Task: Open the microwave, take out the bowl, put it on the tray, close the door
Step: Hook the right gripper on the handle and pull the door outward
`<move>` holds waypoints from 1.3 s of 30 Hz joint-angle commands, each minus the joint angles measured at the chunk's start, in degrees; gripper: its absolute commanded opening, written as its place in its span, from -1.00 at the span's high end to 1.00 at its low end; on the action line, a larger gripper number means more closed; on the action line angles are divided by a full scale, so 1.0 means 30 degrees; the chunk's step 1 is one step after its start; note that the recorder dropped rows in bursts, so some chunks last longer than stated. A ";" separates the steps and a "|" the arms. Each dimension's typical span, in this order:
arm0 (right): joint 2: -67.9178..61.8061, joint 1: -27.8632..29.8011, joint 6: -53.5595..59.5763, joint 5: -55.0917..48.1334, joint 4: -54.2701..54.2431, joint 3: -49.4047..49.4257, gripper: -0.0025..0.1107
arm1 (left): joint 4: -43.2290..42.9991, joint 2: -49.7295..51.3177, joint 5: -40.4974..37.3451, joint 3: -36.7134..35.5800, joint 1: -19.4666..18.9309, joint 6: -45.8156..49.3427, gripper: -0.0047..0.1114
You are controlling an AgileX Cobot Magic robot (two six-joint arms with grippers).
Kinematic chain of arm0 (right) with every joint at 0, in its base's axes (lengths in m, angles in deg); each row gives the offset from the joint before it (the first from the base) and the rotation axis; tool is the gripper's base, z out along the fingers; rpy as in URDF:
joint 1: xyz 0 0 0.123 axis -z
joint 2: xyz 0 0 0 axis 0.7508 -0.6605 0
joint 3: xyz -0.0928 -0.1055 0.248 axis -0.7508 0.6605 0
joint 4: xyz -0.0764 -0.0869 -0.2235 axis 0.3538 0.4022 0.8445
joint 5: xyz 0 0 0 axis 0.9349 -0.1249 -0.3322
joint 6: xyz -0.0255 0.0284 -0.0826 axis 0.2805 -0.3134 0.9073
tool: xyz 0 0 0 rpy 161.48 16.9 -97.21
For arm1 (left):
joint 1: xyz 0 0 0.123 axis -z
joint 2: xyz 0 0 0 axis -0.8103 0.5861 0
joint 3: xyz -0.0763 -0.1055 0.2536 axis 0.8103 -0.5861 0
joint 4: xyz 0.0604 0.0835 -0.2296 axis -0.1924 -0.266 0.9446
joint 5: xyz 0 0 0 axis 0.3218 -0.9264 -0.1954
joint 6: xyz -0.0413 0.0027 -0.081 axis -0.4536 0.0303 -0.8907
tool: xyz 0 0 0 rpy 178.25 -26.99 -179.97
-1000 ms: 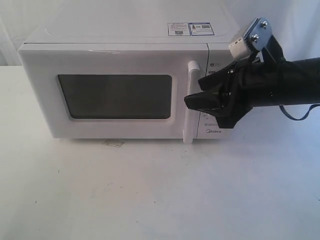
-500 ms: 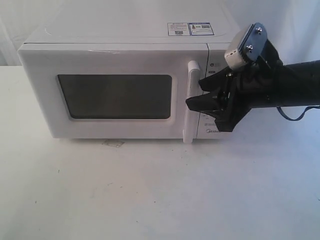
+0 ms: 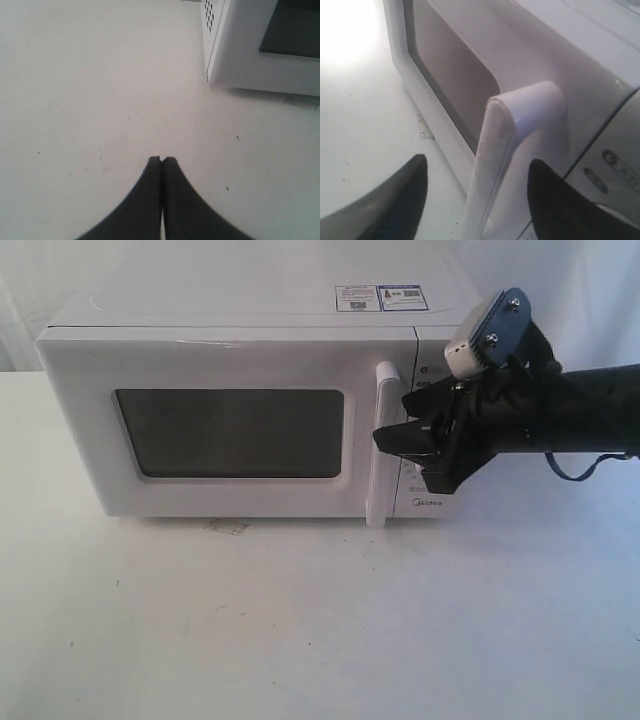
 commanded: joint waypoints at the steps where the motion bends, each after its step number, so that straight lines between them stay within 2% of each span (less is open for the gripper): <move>1: -0.1515 0.0020 0.0807 -0.2392 -0.1345 -0.0934 0.05 | 0.0066 -0.0080 0.0029 -0.0077 -0.0066 -0.0038 0.92; 3: -0.2459 0.0020 0.0807 -0.3442 -0.1536 -0.1624 0.17 | 0.0066 -0.0080 0.0029 -0.0077 -0.0066 -0.0038 0.92; 8: -0.3523 0.0020 0.0807 -0.3776 -0.1865 -0.2539 0.27 | 0.0066 -0.0080 0.0029 -0.0077 -0.0066 -0.0038 0.92; 10: -0.3562 0.0020 0.0807 -0.3924 -0.1865 -0.2620 0.56 | 0.0066 -0.0080 0.0029 -0.0077 -0.0066 -0.0038 0.92; 12: -0.3562 0.0020 0.0807 -0.4571 -0.1615 -0.2666 0.97 | 0.0066 -0.0080 0.0029 -0.0077 -0.0066 -0.0038 0.92; 20: -0.3608 0.0020 0.0807 -0.8122 -0.0959 -0.2700 0.96 | 0.0066 -0.0080 0.0029 -0.0077 -0.0066 -0.0038 0.92; 32: -0.3608 0.0020 0.0864 -0.8293 -0.0798 -0.2700 0.96 | 0.0066 -0.0080 0.0029 -0.0077 -0.0066 -0.0038 0.92; 39: -0.3037 0.0020 -0.1139 -0.9053 0.1100 -0.2660 0.96 | 0.0066 -0.0080 0.0029 -0.0077 -0.0066 -0.0038 0.92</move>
